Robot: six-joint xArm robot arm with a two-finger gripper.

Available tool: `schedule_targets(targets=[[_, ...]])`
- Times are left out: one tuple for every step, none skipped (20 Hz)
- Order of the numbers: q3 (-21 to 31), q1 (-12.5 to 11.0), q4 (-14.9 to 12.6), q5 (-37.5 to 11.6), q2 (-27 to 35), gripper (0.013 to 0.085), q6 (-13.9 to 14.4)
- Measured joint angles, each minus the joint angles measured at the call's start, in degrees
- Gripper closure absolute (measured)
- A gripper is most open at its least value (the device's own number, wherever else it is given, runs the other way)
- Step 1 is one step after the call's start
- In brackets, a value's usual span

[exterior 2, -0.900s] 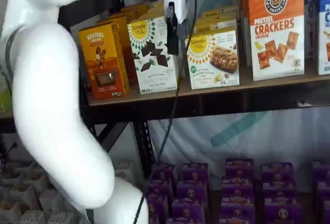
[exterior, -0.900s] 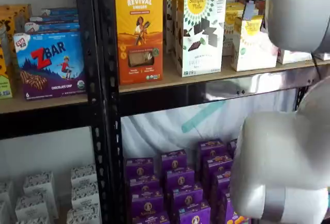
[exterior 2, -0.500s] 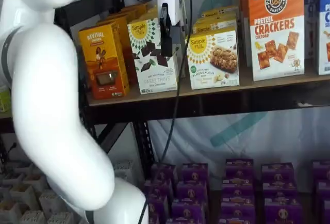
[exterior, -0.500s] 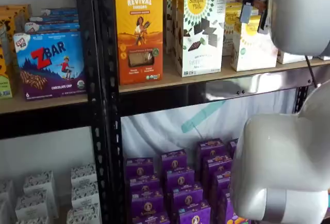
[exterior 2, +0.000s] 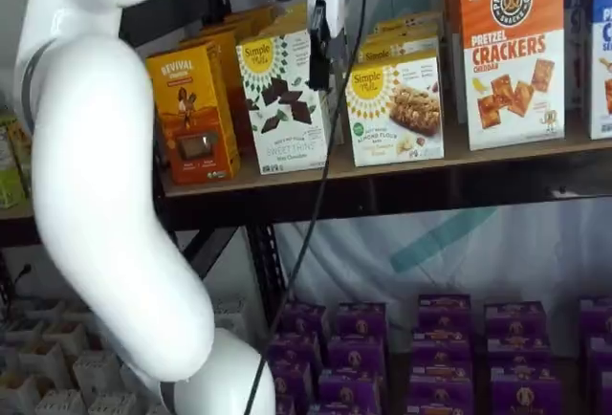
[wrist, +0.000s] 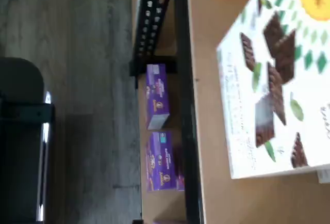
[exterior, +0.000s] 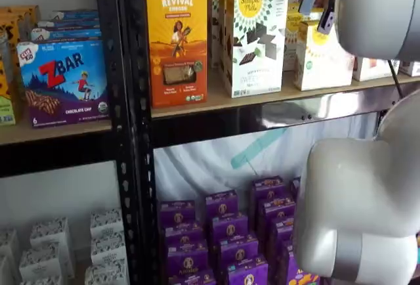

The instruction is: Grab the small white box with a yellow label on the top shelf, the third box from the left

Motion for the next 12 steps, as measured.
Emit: schedule_targets(targets=[[0.1, 0.0, 0.0, -0.4, 0.1, 0.0130, -0.1], [0.3, 0.1, -0.3, -1.4, 0.1, 0.0130, -0.2], [0.5, 0.2, -0.6, -2.6, 0.5, 0.0130, -0.4], [0.5, 0.3, -1.0, -3.2, 0.8, 0.0130, -0.6], [0.5, 0.3, -1.1, -3.4, 1.0, 0.0130, -0.7], [0.4, 0.3, -1.1, -3.6, 1.4, 0.0130, -0.8], [0.3, 0.2, -1.0, -4.0, 1.9, 0.0130, -1.0], [0.3, 0.1, -0.9, -4.4, 2.3, 0.0130, -1.2], [0.3, 0.0, -0.7, -5.1, 2.8, 0.0130, -1.4], [0.1, -0.2, -0.5, -5.4, 3.4, 0.0130, -1.6], [-0.1, -0.3, -0.3, -5.7, 3.9, 0.0130, -1.8], [-0.3, -0.4, -0.1, -5.8, 4.3, 0.0130, -1.9]])
